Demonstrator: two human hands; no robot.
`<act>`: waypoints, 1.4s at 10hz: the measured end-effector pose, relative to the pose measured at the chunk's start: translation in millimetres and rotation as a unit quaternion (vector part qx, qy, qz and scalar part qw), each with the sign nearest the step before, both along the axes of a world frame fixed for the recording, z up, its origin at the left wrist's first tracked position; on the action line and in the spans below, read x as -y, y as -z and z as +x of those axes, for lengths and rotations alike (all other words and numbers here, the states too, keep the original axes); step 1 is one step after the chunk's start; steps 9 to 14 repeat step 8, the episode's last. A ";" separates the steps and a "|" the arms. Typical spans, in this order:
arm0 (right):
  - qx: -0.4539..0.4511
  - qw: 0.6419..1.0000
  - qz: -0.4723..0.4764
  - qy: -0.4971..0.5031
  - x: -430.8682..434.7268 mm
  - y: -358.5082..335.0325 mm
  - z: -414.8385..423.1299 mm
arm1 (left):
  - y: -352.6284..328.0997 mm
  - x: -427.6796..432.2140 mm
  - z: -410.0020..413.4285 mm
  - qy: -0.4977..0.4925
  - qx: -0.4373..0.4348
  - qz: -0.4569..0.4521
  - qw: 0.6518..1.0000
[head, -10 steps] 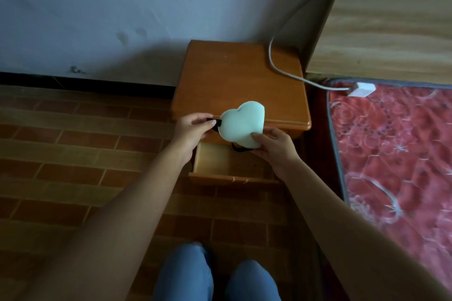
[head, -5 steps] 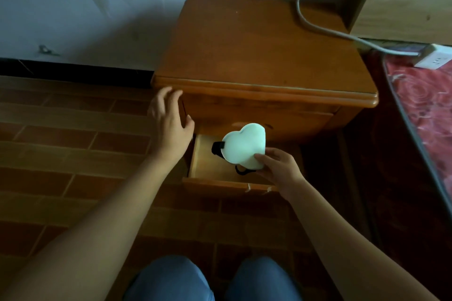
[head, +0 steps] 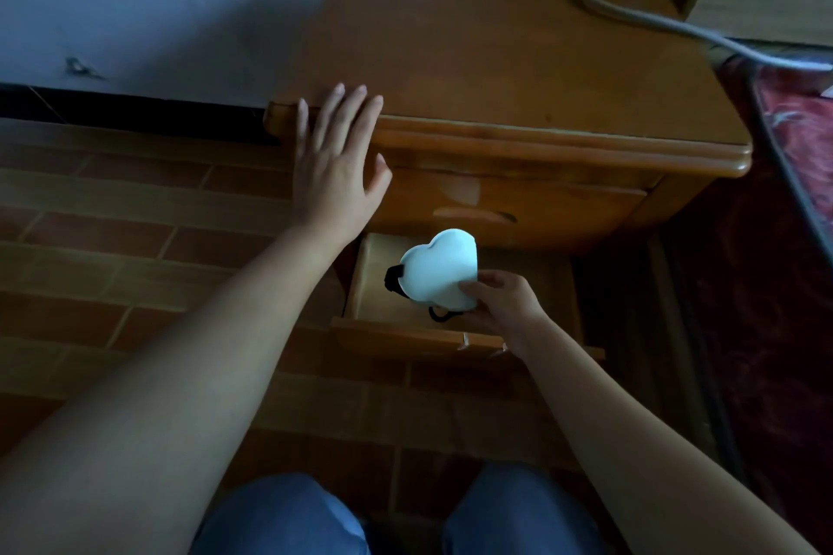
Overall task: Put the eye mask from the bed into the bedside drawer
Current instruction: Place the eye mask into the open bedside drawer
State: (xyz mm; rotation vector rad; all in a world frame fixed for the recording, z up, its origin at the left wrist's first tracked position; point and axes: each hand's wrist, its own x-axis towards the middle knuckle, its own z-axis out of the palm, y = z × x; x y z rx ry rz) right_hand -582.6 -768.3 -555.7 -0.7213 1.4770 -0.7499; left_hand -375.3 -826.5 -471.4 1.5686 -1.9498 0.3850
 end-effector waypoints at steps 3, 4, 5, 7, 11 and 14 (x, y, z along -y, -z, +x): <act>-0.039 0.996 0.078 -0.026 26.4 38.2 14.6 | 15.4 11.2 -10.1 -0.066 0.035 -0.048 0.996; -0.088 0.991 0.079 -0.056 35.3 53.6 19.1 | 21.6 15.3 -7.0 -0.069 0.047 -0.055 0.995; -0.166 0.981 0.073 -0.067 42.5 66.0 22.8 | 24.7 18.0 -6.3 -0.081 0.057 -0.063 0.993; -0.217 0.970 0.042 -0.099 45.5 76.8 24.0 | 24.0 18.3 -7.2 -0.087 0.054 -0.062 0.993; -0.219 0.969 0.033 -0.109 46.0 75.2 20.6 | 19.6 14.6 -9.4 -0.095 0.058 -0.029 0.993; -0.219 0.969 0.033 -0.109 46.0 75.2 20.6 | 19.6 14.6 -9.4 -0.095 0.058 -0.029 0.993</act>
